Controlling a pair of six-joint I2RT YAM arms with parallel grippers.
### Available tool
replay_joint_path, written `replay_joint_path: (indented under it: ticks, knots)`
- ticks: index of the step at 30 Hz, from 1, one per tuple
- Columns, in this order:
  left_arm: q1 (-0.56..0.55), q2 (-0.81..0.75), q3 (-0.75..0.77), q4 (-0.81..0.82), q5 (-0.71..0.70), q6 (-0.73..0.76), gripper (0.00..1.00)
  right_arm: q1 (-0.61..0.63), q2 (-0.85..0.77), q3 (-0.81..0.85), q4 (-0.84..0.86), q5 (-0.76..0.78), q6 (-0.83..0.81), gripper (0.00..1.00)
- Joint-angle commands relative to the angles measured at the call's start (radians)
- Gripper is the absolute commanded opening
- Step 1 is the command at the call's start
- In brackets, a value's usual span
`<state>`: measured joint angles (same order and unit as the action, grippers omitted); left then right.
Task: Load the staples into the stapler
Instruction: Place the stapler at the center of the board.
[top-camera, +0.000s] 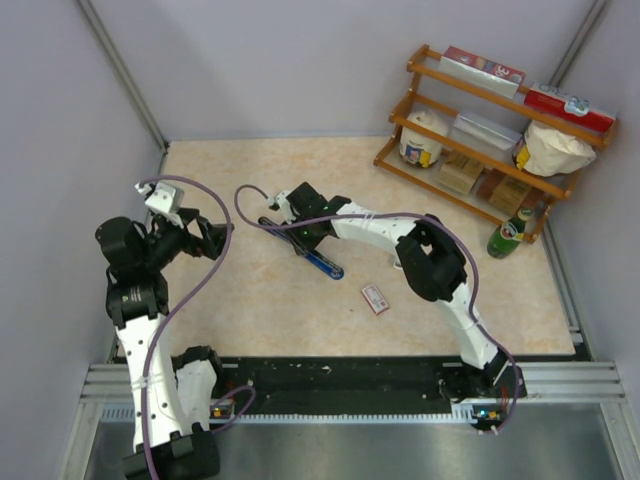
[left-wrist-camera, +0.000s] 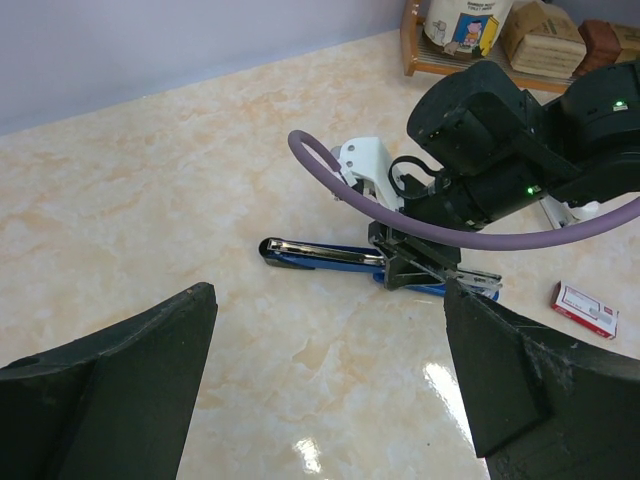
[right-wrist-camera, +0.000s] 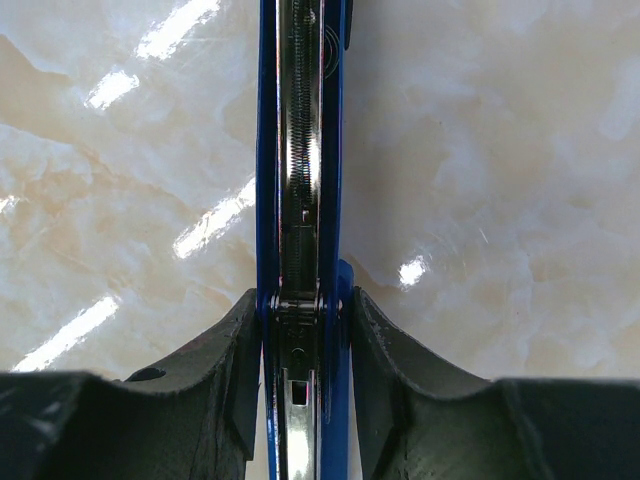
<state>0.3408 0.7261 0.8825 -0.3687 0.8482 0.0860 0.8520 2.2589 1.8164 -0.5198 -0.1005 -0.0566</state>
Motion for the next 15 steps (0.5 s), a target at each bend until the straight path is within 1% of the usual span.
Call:
replay_joint_path:
  ticks: [1,8,9,15]
  knots:
    - [0.007,-0.013,-0.011,0.030,0.018,0.012,0.99,0.019,0.019,0.078,0.029,0.018,-0.006,0.00]
    - [0.009,-0.013,-0.017,0.039,0.032,0.005,0.99,0.021,0.014,0.083,0.017,0.013,-0.023,0.00]
    - [0.009,-0.011,-0.019,0.040,0.037,0.006,0.99,0.022,0.010,0.083,0.017,0.013,-0.026,0.03]
    - [0.009,-0.008,-0.020,0.043,0.045,0.001,0.99,0.022,-0.018,0.081,0.010,-0.008,-0.042,0.32]
